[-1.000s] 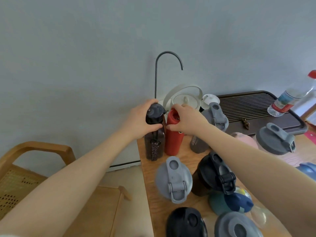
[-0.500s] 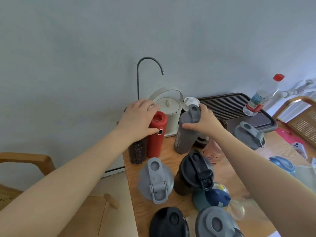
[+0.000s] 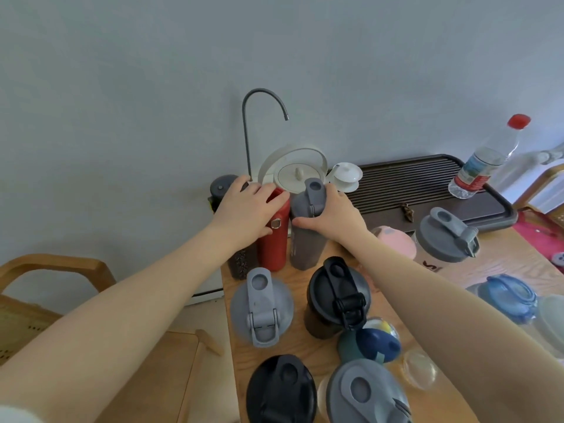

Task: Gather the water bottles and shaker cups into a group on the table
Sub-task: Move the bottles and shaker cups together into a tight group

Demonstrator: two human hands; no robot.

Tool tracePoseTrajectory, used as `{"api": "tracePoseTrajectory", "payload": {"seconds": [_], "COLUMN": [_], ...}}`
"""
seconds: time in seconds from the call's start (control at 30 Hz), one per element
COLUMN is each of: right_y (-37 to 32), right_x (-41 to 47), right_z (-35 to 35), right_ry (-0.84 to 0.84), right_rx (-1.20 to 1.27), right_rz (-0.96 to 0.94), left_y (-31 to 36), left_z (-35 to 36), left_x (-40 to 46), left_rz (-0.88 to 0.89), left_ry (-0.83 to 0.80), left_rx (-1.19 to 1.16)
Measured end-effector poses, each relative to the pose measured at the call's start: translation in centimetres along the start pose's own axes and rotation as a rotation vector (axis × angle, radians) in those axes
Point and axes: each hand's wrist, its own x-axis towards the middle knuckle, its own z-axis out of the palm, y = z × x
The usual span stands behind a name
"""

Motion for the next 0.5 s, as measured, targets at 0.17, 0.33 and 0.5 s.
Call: {"api": "tracePoseTrajectory", "payload": {"seconds": [0.17,0.33,0.5], "right_y": [0.3,0.7,3.1], "right_x": [-3.1,-8.0,-10.0], "right_z": [-3.0,-6.5,-3.9], "right_ry": [0.073,-0.208,-0.427], "right_rx": [-0.107,-0.341,-0.750], "right_rz": [-0.301,-0.629,-0.631], "left_y": [1.1,3.2,5.8], "left_z": [-1.7,-2.7,-1.4], "left_x": [-2.5,-8.2,-10.8], "left_rz": [0.010,0.023,0.012], "left_ry": [0.114,-0.241,-0.354], "left_rx": [-0.318,-0.666,-0.413]}}
